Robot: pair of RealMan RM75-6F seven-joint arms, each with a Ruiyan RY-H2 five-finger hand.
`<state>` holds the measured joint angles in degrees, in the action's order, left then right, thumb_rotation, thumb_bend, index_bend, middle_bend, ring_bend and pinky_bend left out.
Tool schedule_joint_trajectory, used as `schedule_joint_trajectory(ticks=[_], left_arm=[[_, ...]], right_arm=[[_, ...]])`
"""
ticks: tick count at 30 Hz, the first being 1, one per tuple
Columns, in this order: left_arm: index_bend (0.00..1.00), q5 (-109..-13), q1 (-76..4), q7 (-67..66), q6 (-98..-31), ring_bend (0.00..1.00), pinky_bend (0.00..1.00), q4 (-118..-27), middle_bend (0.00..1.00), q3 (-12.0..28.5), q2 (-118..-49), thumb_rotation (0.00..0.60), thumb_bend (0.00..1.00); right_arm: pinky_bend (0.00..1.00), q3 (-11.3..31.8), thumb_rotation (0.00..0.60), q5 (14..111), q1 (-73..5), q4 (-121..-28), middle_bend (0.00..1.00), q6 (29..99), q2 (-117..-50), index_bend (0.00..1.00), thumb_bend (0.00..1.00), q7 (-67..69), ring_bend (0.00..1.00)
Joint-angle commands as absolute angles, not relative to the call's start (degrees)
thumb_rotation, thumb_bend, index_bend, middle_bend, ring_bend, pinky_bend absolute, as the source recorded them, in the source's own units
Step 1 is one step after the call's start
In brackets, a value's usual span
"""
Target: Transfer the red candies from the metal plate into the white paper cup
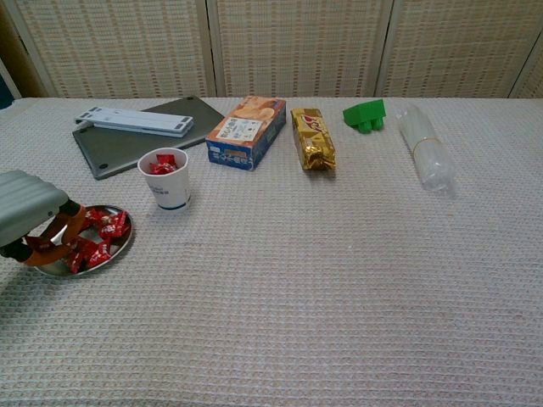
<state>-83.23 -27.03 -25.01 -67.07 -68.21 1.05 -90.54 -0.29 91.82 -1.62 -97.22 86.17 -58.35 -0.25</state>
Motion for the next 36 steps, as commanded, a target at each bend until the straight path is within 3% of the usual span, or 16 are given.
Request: schedule_joint_trajectory(ticks=[1,8,14,26,29,36], left_arm=[[0.66,-83.8,-28.3,-25.1,-67.6,0.76,1.00,-70.2,0.71,2.6,-89.7,0.600,0.43],[0.65,-83.8,-33.7,-26.8,-66.6,0.76,1.00,-75.3,0.71,8.3,-89.0,0.600,0.43],[0.62,-81.2,-39.1,-26.8,-62.6,0.76,1.00,-73.4,0.67,12.7,-91.5,0.600,0.43],[0.57,-78.7,-46.6,-25.1,-58.0,0.76,1.00,-62.3,0.63,15.0,-99.0,0.600,0.43],[0.52,-78.5,-47.1,-23.8,-57.6,0.76,1.00,-60.6,0.57,14.7,-99.5,0.600,0.43],[0.25,-79.0,-47.4,-20.1,-57.9,0.75,1.00,-59.8,0.31,13.8,-98.8,0.600,0.40]], right_arm=[[0.00,-0.3,0.600,91.8,-1.7,-97.2,0.00,86.0,-58.4,0.00,0.06,-0.3,0.00],[0.00,-0.2,0.600,91.5,-1.9,-97.3,0.00,85.6,-58.4,0.00,0.06,-0.3,0.00],[0.00,0.0,0.600,91.0,-1.8,-97.1,0.00,85.8,-58.2,0.00,0.06,0.0,0.00],[0.00,0.5,0.600,89.7,-1.6,-97.0,0.00,85.9,-58.0,0.00,0.06,0.2,0.00],[0.00,0.6,0.600,89.5,-1.6,-97.0,0.00,85.8,-58.0,0.00,0.06,0.3,0.00],[0.00,0.7,0.600,89.4,-1.7,-97.0,0.00,85.7,-58.1,0.00,0.06,0.0,0.00]])
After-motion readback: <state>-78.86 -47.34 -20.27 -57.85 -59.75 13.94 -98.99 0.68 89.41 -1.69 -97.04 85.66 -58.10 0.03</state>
